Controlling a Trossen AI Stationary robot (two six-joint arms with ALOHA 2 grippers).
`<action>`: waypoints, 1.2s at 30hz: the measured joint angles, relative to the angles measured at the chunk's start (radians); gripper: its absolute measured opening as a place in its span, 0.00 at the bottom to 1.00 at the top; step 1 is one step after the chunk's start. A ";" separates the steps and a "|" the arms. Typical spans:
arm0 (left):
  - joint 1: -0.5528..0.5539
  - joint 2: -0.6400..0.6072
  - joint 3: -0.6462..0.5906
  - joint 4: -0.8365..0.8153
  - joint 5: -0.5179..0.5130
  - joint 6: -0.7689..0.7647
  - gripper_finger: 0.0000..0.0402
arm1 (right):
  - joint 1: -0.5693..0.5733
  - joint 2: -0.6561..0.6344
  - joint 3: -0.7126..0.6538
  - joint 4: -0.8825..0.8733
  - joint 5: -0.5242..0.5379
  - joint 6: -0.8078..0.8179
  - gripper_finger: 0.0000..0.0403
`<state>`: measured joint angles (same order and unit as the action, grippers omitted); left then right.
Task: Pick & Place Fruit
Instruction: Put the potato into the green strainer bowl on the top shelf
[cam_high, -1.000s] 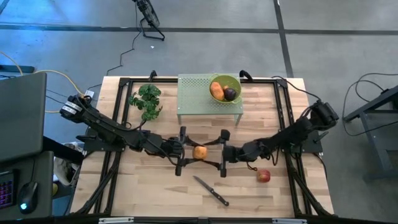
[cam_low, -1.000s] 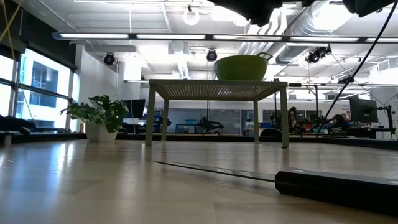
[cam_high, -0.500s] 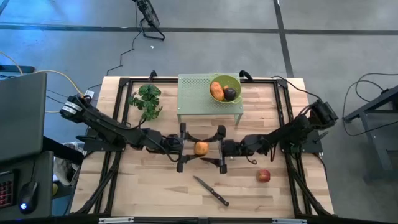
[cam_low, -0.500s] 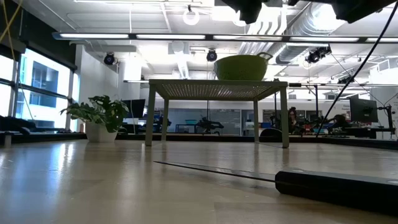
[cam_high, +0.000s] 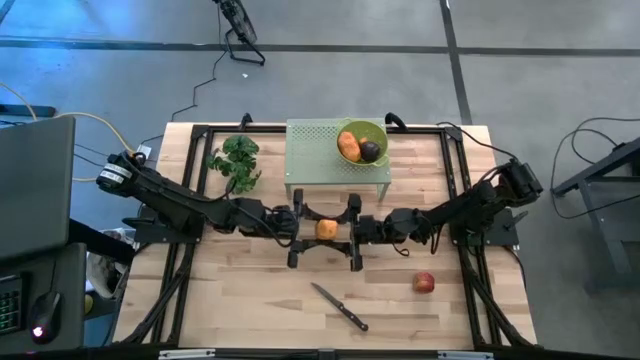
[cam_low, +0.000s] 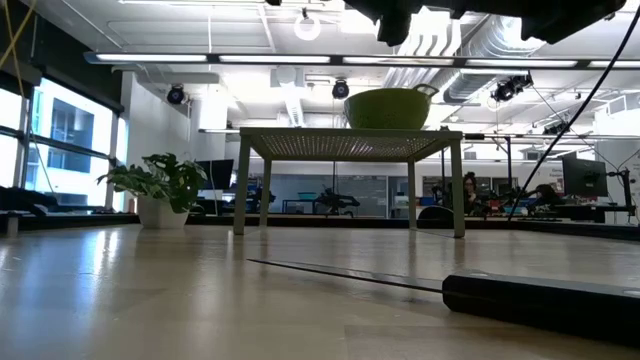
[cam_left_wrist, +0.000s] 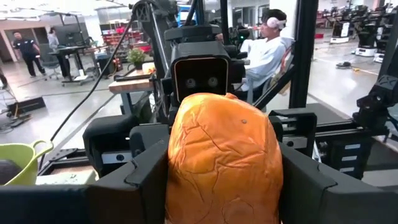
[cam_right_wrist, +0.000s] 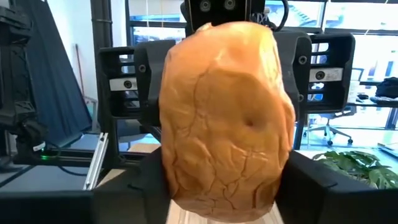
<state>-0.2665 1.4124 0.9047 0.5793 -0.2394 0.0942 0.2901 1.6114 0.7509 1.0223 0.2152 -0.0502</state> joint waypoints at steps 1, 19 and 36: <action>0.000 0.000 0.000 -0.001 0.000 0.000 0.53 | 0.000 0.000 0.000 -0.001 0.001 0.000 0.49; -0.002 0.000 0.000 -0.006 0.010 -0.001 0.53 | 0.012 -0.001 0.001 -0.023 0.065 0.050 0.49; -0.002 0.000 0.000 -0.070 0.005 -0.011 0.68 | 0.011 0.000 -0.001 -0.037 0.103 0.075 0.50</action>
<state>-0.2680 1.4124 0.9051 0.5090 -0.2344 0.0831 0.3012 1.6112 0.7498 0.9848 0.3180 0.0251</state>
